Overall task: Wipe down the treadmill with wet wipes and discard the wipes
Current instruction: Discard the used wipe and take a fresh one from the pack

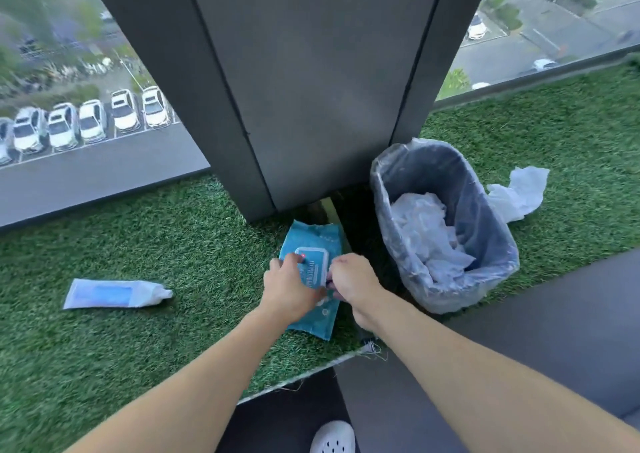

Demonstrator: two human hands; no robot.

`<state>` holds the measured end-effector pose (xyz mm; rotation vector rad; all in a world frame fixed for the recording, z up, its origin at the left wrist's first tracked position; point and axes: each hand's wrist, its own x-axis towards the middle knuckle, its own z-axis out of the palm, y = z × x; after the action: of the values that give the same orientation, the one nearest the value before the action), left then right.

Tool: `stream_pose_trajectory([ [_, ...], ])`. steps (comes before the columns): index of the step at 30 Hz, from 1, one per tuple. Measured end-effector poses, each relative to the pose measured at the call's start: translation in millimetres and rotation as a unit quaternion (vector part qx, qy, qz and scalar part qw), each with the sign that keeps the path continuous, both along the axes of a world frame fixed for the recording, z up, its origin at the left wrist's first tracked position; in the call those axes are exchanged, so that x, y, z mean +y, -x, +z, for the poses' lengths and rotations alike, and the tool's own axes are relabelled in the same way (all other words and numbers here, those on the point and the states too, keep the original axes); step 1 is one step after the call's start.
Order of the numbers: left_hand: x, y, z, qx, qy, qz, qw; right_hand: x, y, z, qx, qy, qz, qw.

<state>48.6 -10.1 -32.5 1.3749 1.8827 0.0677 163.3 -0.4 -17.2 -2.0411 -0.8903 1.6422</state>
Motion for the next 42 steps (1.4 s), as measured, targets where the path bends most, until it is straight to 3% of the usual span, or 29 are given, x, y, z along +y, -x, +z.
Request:
stream_pose_trajectory([
  [4,-7,-1,-6,-0.007,-0.049,-0.002,0.999,-4,3,0,-0.053,-0.06,0.052,0.995],
  [7,-6,0,-7,-0.057,-0.065,0.055,0.995,-4,8,5,-0.027,-0.105,0.11,0.988],
  [9,-8,4,-4,-0.085,-0.076,0.103,0.988,-4,7,5,-0.059,-0.145,0.125,0.98],
  [11,-10,10,-2,-0.098,-0.079,0.128,0.984,-5,1,-3,-0.118,-0.185,0.153,0.964],
  [15,-9,21,-3,-0.119,-0.073,0.147,0.979,-6,-3,-22,-0.194,-0.19,0.326,0.906],
  [17,-8,22,-5,-0.122,-0.068,0.143,0.98,-5,1,-24,-0.224,-0.2,0.362,0.882],
  [23,-8,27,-7,-0.127,-0.057,0.126,0.982,-1,15,-24,-0.281,-0.191,0.363,0.868],
  [29,-5,27,-7,-0.125,-0.063,0.13,0.982,-3,21,-15,-0.258,-0.201,0.388,0.862],
  [34,-4,25,-7,-0.124,-0.061,0.131,0.982,7,20,-12,-0.218,-0.181,0.35,0.893],
  [42,-8,23,-6,-0.154,-0.045,0.149,0.976,10,26,-2,-0.345,-0.244,0.507,0.751],
])
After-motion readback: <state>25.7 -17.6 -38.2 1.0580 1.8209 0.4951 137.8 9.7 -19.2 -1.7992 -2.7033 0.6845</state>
